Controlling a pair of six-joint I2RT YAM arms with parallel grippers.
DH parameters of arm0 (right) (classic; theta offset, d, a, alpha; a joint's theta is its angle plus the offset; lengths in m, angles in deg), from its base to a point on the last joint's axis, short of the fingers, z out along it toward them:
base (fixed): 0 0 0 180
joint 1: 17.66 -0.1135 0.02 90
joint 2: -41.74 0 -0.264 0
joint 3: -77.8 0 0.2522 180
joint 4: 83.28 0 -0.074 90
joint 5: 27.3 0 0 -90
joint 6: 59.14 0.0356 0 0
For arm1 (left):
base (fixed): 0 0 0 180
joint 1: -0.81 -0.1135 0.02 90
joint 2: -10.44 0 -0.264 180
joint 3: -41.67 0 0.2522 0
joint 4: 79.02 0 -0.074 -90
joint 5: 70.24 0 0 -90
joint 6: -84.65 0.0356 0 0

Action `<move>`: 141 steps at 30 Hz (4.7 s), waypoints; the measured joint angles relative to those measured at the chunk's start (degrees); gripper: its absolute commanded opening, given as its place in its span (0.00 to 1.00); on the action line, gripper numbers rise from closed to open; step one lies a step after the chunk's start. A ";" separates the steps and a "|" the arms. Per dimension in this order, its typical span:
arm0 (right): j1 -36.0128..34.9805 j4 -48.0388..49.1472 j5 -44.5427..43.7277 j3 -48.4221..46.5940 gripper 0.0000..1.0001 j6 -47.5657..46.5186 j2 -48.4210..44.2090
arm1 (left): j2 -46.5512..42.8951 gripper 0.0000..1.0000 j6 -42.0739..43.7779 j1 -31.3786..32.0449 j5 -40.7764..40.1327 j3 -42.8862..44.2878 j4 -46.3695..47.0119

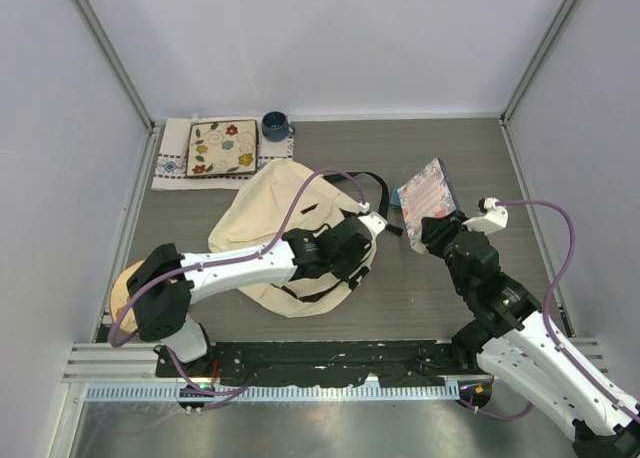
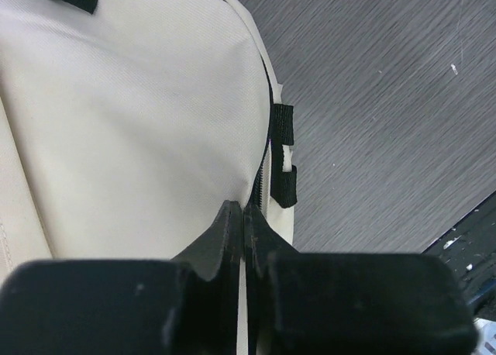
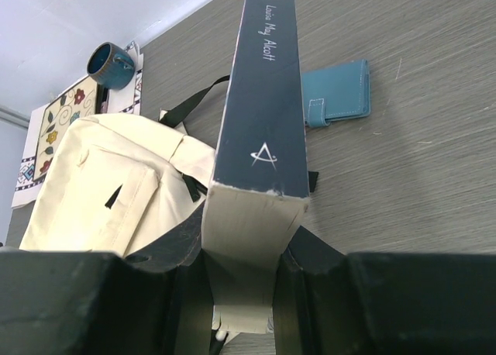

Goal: Pack the student bag
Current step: Place the book in the student bag.

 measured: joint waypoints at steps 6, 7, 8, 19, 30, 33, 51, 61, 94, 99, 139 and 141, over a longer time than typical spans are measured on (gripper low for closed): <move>0.00 -0.28 -0.20 0.00 0.01 0.02 0.02 | 0.09 0.00 -0.66 -0.02 -0.17 0.00 -0.17; 0.00 -0.28 -0.20 0.00 0.01 0.02 0.11 | 0.09 0.00 -0.79 -0.02 -0.24 0.00 -0.17; 0.00 -0.28 -0.20 0.00 0.01 0.02 0.15 | 0.09 0.00 -0.94 -0.02 -0.33 0.00 -0.15; 0.00 -0.81 0.37 -0.04 0.01 0.02 1.62 | -6.47 0.00 -4.81 -2.01 -5.46 -2.58 0.33; 0.07 -10.01 6.21 -4.81 0.01 1.53 -0.13 | -21.05 0.00 -10.27 -9.03 -10.01 -6.27 1.03; 0.09 -13.94 11.15 -8.96 0.01 2.45 0.44 | -22.10 0.00 -11.50 -9.03 -10.67 -7.06 1.75; 0.09 -14.40 38.45 -8.20 0.01 12.33 5.75 | -24.68 0.00 -12.70 -9.07 -11.58 -8.48 3.85; 0.09 8.07 45.51 1.81 0.01 22.45 12.79 | -25.86 0.00 -12.94 -9.07 -9.55 -8.59 5.92; -7.13 45.59 37.51 5.51 0.01 30.71 42.95 | -27.34 0.00 -13.11 -9.22 -4.33 -9.33 9.44; -9.49 53.46 33.59 -0.17 0.03 31.45 54.23 | -27.15 0.00 -13.27 -9.22 -3.65 -9.33 9.46; -11.54 37.33 32.52 -1.68 0.68 17.77 51.91 | -26.71 0.00 -14.47 -9.18 -1.60 -11.93 12.31; -11.54 39.28 33.92 -1.70 0.56 18.05 53.29 | -26.71 0.00 -14.47 -9.18 -1.55 -11.96 12.39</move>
